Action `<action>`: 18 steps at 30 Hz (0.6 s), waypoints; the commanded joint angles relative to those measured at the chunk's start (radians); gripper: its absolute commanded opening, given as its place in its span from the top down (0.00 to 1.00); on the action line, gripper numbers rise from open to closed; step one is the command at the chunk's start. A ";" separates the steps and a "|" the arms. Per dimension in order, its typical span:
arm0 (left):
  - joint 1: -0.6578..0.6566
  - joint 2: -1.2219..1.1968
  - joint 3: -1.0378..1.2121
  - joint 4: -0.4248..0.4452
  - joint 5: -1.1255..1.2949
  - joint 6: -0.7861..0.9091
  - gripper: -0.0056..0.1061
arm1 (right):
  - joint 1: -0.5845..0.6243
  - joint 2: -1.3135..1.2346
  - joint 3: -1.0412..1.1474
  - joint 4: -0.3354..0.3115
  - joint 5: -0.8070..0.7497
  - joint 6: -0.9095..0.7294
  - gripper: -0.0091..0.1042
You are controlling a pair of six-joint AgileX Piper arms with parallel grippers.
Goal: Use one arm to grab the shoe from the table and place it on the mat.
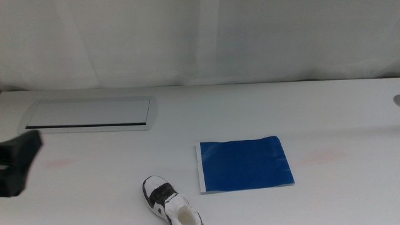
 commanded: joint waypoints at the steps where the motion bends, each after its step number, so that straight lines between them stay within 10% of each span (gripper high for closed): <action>1: 0.001 0.108 -0.066 -0.172 0.098 0.290 0.13 | -0.002 -0.003 0.041 -0.011 -0.008 -0.005 0.94; 8: 0.001 0.435 -0.284 -0.513 0.351 0.921 0.13 | -0.002 -0.003 0.041 -0.011 -0.008 -0.005 0.94; 18: -0.123 0.711 -0.478 -0.504 0.484 1.122 0.13 | -0.002 -0.003 0.041 -0.011 -0.008 -0.005 0.94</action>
